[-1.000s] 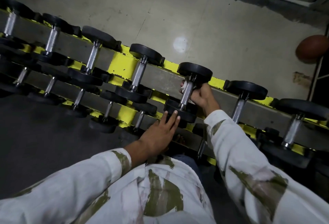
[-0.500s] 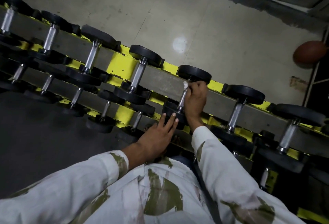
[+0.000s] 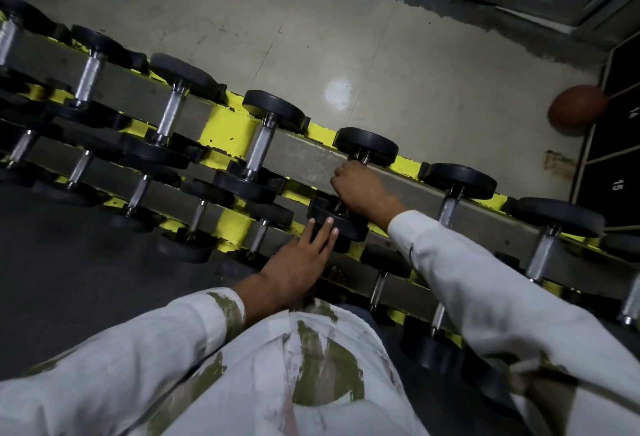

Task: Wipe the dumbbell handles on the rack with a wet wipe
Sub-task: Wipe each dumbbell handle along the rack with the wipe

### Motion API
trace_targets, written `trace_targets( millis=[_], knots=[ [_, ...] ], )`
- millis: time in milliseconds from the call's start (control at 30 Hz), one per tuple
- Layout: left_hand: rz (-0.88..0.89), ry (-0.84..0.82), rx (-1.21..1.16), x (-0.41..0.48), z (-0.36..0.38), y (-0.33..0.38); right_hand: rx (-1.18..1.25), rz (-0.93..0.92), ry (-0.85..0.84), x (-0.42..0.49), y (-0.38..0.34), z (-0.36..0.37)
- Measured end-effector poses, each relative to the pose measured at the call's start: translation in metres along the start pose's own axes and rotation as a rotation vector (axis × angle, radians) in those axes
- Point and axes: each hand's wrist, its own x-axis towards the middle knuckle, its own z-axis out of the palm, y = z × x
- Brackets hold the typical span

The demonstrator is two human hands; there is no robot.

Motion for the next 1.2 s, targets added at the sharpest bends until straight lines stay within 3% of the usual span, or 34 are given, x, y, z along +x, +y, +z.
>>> trace_targets(
  millis=[100,200,267,400,500,600,700,800,933,1000,1100,1200],
  knots=[
    [-0.007,0.007,0.003,0.0,0.001,0.001,0.1,-0.05,-0.318,0.014,-0.012,-0.012],
    [-0.018,0.017,-0.009,0.0,0.001,0.002,0.145,-0.042,-0.436,0.026,-0.017,-0.02],
    [-0.023,0.01,-0.028,-0.002,0.0,0.004,0.123,-0.053,-0.395,0.025,-0.018,-0.026],
    [-0.027,0.038,-0.045,-0.002,0.003,0.006,0.185,-0.041,-0.102,-0.006,-0.018,-0.012],
    [-0.039,0.051,-0.044,0.0,0.007,0.006,0.468,0.118,0.089,-0.033,-0.017,0.013],
    [-0.041,0.051,-0.037,0.001,0.008,0.007,0.84,0.433,0.234,-0.054,-0.022,0.031],
    [-0.045,0.045,-0.036,-0.001,0.003,0.009,1.125,0.74,0.245,-0.06,-0.029,0.041],
    [-0.051,0.037,-0.035,0.0,0.002,0.011,1.253,0.871,0.161,-0.045,-0.028,0.05],
    [-0.06,0.04,-0.027,0.002,0.004,0.011,1.805,0.78,0.039,-0.035,-0.018,0.047],
    [-0.056,0.035,-0.026,0.002,0.004,0.011,1.924,0.73,-0.032,-0.038,-0.013,0.044],
    [-0.053,0.039,-0.031,0.002,0.005,0.011,1.875,0.824,0.018,-0.047,-0.012,0.044],
    [-0.044,0.054,-0.038,0.002,0.006,0.011,1.649,0.859,0.153,-0.061,-0.02,0.045]
  ],
)
